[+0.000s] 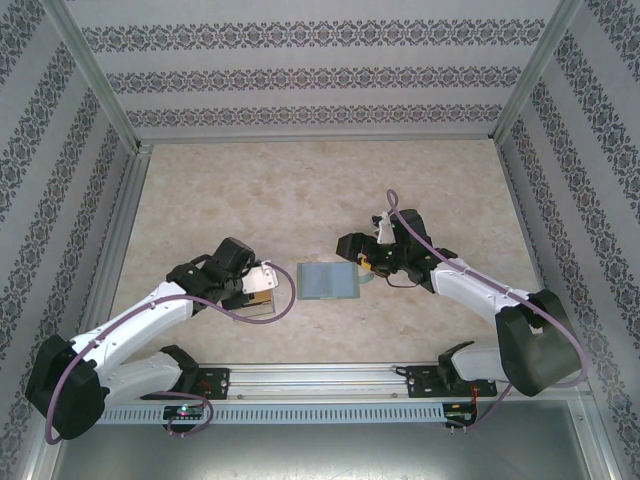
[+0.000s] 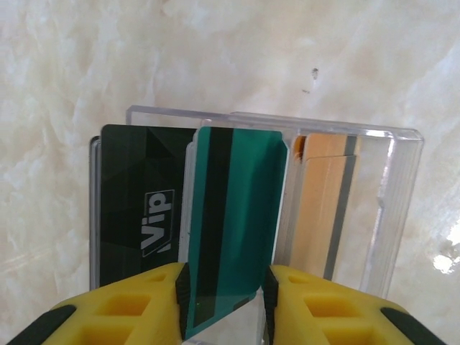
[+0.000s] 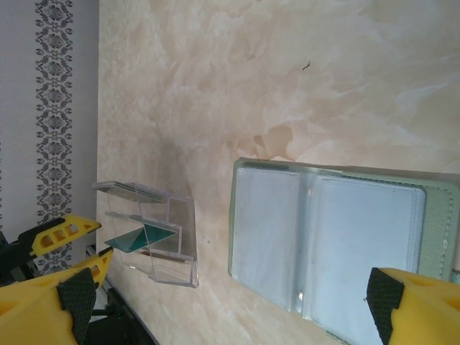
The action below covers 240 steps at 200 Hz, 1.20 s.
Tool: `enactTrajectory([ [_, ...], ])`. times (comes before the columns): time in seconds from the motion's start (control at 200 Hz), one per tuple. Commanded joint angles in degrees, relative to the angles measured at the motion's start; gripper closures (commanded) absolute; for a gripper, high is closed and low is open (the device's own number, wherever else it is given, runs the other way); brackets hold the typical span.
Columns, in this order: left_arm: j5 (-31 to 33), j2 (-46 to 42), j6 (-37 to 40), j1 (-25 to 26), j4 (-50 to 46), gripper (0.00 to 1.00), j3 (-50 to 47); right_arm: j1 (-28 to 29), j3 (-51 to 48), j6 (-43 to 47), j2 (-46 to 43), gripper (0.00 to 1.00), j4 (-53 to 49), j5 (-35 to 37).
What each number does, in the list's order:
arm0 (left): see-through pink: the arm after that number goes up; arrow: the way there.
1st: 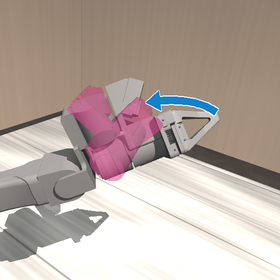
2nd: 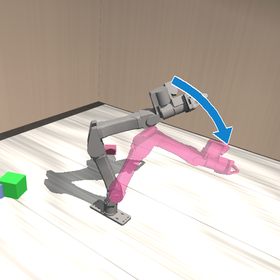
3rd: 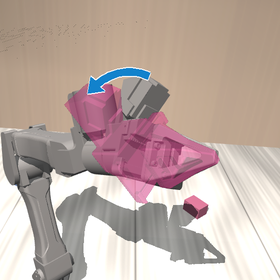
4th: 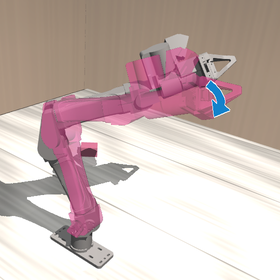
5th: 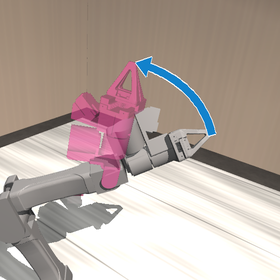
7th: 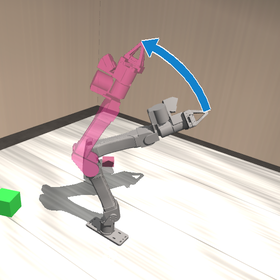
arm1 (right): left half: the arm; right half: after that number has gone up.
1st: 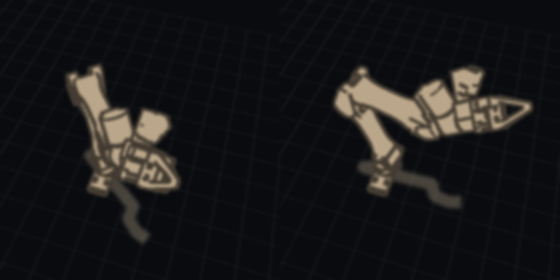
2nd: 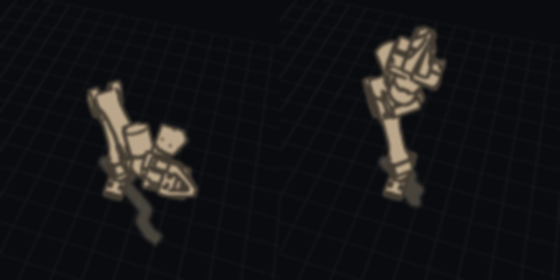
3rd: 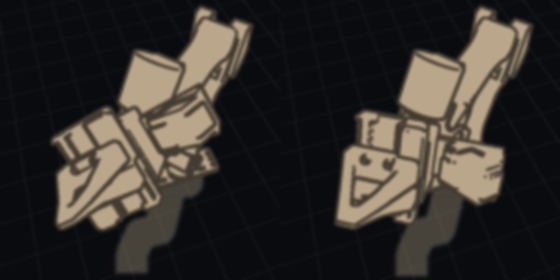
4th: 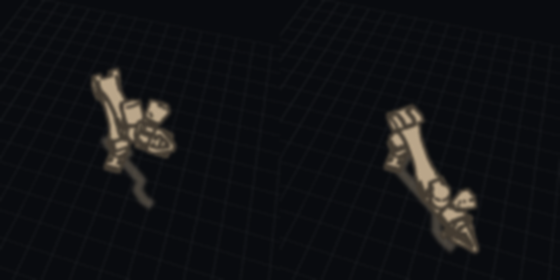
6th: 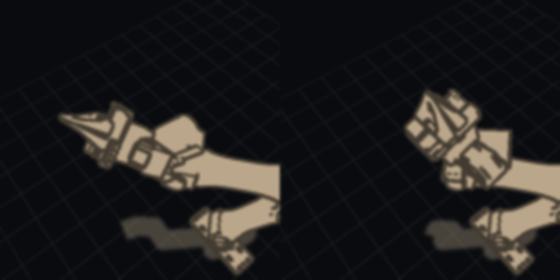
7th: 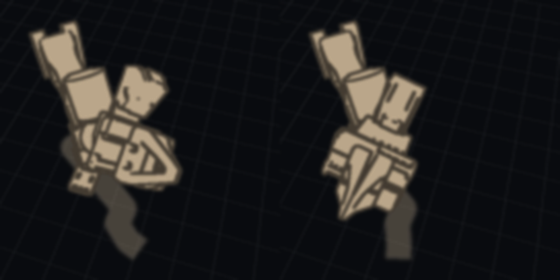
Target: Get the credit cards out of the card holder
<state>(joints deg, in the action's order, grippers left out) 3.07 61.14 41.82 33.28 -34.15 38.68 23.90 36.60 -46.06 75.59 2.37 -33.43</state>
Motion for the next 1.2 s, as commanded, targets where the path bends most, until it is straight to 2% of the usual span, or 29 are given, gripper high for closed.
enactTrajectory([
  [0.0,4.21,0.48,-1.42,0.21,4.52,0.63,-1.35,0.87,1.13,0.76,0.43,0.02,1.03,0.54],
  [0.385,8.79,1.89,-3.43,0.12,7.09,0.59,-0.82,1.35,0.33,0.47,-0.44,0.02,1.15,0.91],
  [0.485,8.96,1.98,-3.68,0.12,6.7,0.55,-0.52,1.41,0.14,0.42,-0.71,0.02,1.15,1.0],
  [0.684,4.6,-0.52,-6.31,0.19,2.36,0.46,2.59,1.59,-0.03,0.7,-1.05,0.02,0.37,1.32],
  [0.774,3.54,-1.1,-10.62,0.12,-0.3,0.38,6.21,1.73,0.05,1.41,-1.03,0.02,-1.14,2.33],
  [0.854,1.24,-0.6,-16.53,0.12,-3.11,0.25,10.82,2.02,0.31,2.28,-0.75,0.02,-2.77,3.69],
  [0.889,-0.14,-0.27,-19.53,0.17,-4.05,0.17,12.87,2.19,0.47,2.72,-0.59,0.02,-3.42,4.15],
  [0.919,-1.09,0.07,-22.49,0.12,-4.44,0.04,14.35,2.33,0.72,3.09,-0.45,0.02,-4.24,4.82],
  [0.939,-1.75,0.26,-24.68,0.12,-4.57,0.0,15.32,2.45,0.83,3.43,-0.3,0.02,-4.93,5.35],
  [1.049,-5.89,1.99,-38.92,0.08,-3.52,0.01,19.61,3.03,1.88,5.26,1.14,0.03,-8.83,8.22],
  [1.104,-7.06,3.15,-46.51,-0.03,-2.91,0.01,21.3,3.25,1.92,5.8,2.02,0.1,-9.47,8.59],
  [1.194,-12.86,5.25,-54.79,-0.11,0.45,0.01,21.82,3.8,1.81,6.32,3.24,0.22,-10.17,9.43],
])
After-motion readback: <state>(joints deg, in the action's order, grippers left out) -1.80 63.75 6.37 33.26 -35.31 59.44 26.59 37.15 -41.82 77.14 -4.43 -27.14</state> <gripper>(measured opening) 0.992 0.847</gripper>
